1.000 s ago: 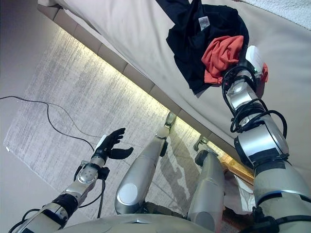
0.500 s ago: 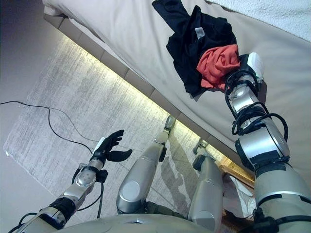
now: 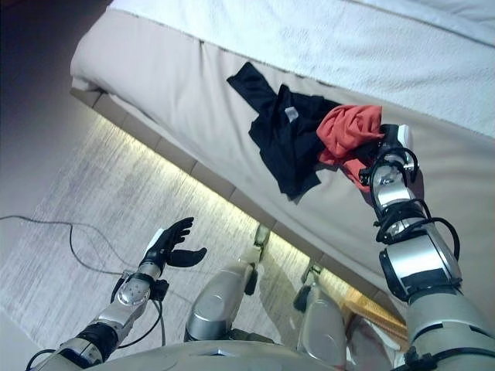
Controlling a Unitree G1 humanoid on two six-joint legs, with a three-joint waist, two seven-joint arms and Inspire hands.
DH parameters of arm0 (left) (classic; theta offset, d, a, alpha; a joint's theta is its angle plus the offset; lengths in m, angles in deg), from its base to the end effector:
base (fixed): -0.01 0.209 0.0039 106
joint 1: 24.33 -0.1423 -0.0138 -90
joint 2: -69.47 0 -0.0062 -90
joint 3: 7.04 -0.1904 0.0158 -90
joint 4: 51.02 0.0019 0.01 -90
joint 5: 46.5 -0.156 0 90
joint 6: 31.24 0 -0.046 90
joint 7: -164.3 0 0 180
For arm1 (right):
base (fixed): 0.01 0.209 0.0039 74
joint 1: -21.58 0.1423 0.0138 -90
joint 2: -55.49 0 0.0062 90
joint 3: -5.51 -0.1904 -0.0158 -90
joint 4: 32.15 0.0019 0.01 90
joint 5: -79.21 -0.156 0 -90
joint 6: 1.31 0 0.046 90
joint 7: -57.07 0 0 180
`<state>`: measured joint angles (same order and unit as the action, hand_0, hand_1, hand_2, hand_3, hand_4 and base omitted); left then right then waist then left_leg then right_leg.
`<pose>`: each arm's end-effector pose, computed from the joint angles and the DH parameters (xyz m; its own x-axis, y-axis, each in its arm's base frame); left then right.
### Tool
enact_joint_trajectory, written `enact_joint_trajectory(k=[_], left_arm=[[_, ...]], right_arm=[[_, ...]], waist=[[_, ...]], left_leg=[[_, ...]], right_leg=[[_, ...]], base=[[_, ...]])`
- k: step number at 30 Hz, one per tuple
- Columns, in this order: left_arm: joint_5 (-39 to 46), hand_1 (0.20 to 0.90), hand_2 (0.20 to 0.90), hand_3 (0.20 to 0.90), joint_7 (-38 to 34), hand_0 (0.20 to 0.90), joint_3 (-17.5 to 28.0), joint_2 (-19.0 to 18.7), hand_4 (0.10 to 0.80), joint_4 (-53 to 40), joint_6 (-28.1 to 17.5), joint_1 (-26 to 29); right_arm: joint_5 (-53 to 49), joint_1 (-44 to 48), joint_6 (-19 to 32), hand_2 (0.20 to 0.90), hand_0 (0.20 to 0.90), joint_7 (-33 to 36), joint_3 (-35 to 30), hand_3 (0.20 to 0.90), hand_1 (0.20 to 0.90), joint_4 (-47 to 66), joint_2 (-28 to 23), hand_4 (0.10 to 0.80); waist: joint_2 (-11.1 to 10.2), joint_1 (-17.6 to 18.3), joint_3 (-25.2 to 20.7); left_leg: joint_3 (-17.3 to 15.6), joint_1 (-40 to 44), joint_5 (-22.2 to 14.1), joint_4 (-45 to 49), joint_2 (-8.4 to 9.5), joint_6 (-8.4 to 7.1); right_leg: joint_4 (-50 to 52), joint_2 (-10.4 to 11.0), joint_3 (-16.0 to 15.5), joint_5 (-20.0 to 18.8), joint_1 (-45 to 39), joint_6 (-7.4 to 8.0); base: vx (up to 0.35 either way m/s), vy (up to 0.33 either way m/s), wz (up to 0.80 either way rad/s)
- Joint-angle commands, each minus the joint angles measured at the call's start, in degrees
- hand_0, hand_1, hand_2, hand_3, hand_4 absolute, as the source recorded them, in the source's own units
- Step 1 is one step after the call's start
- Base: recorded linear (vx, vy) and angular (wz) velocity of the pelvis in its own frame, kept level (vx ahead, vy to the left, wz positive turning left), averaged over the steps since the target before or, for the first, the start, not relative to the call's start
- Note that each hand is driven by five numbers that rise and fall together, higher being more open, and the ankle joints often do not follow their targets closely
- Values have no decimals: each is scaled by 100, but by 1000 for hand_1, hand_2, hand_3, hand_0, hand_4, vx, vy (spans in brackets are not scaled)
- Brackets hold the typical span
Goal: Pick up the clothes from the bed and place them into the basket
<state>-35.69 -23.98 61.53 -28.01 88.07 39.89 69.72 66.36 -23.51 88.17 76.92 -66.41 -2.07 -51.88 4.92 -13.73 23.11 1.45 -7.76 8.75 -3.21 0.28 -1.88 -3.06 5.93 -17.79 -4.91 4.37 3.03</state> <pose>0.1699 0.2317 -0.0824 0.8819 0.0837 -0.4639 0.1003 0.9282 0.3582 0.3418 -0.2726 0.0868 0.8778 -0.4737 -0.0708 0.3679 0.7614 -0.5337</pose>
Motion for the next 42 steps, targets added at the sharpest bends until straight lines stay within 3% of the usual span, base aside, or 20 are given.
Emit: enact_joint_trajectory(k=[1, 15, 20, 26, 32, 36, 41, 42], left_arm=[[-360, 900, 900, 900, -122, 900, 41, 0, 800, 290, -206, -401], [-1046, 900, 900, 900, -91, 900, 545, 483, 800, 508, -102, -963], [-1057, 900, 900, 900, 24, 900, 505, 493, 800, 470, -28, -889], [-962, 900, 900, 900, 6, 900, 341, 530, 800, 518, 87, -717], [-942, 900, 900, 900, -80, 900, 173, 487, 800, 786, 127, -679], [-756, 900, 900, 900, -102, 900, -141, 419, 800, 1004, 43, -347], [-190, 900, 900, 900, -123, 900, -494, 296, 800, 1055, -225, 407], [-162, 900, 900, 900, -160, 900, -539, 287, 800, 1040, -274, 430]], right_arm=[[-321, -194, 790, 300, 300, 438, -287, 200, 300, 944, -298, 100], [182, -3401, 1390, 300, 300, 949, -1707, 200, 300, 4401, 554, 100], [217, -3631, 1082, 300, 300, 526, -1736, 200, 300, 4312, 453, 100], [299, -3516, 522, 300, 300, 185, -1492, 200, 300, 3620, 365, 100], [496, -3136, 178, 300, 300, 465, -1007, 200, 300, 2427, 350, 100], [587, -2074, -89, 300, 300, 870, -592, 200, 300, 1047, 274, 100], [574, -141, -232, 300, 300, 1139, -135, 200, 300, -485, -144, 100], [522, 60, -279, 328, 328, 1187, -73, 233, 328, -630, -204, 133]], waist=[[-448, 197, -926], [-559, 1004, -1717], [-589, 1129, -1811], [-601, 1088, -1833], [-528, 873, -1744], [-384, 636, -1489], [-46, 427, -731], [10, 399, -636]], left_leg=[[-203, 122, -394, -107, -150, -51], [-513, 1003, -695, -179, -239, 15], [-657, 1134, -716, -169, -333, -59], [-672, 1197, -722, -149, -400, -126], [-489, 1175, -705, -136, -358, -137], [-278, 886, -627, -102, -284, -136], [11, 93, -388, -105, -123, -74], [45, 0, -357, -114, -106, -59]], right_leg=[[154, 19, 245, 130, -195, 156], [3, -121, 644, 231, -830, 123], [-52, -132, 641, 224, -925, 130], [-101, -159, 624, 259, -1041, 107], [-82, -130, 470, 295, -1095, 89], [-9, -76, 336, 282, -878, 81], [161, -29, 270, 192, -89, 33], [180, -32, 265, 185, 6, 24]], base=[[112, -8, 2], [58, -18, -7], [17, -47, -25], [15, -30, -16], [47, -16, 11], [-88, -2, 16], [-367, 18, 25], [-198, 3, 19]])
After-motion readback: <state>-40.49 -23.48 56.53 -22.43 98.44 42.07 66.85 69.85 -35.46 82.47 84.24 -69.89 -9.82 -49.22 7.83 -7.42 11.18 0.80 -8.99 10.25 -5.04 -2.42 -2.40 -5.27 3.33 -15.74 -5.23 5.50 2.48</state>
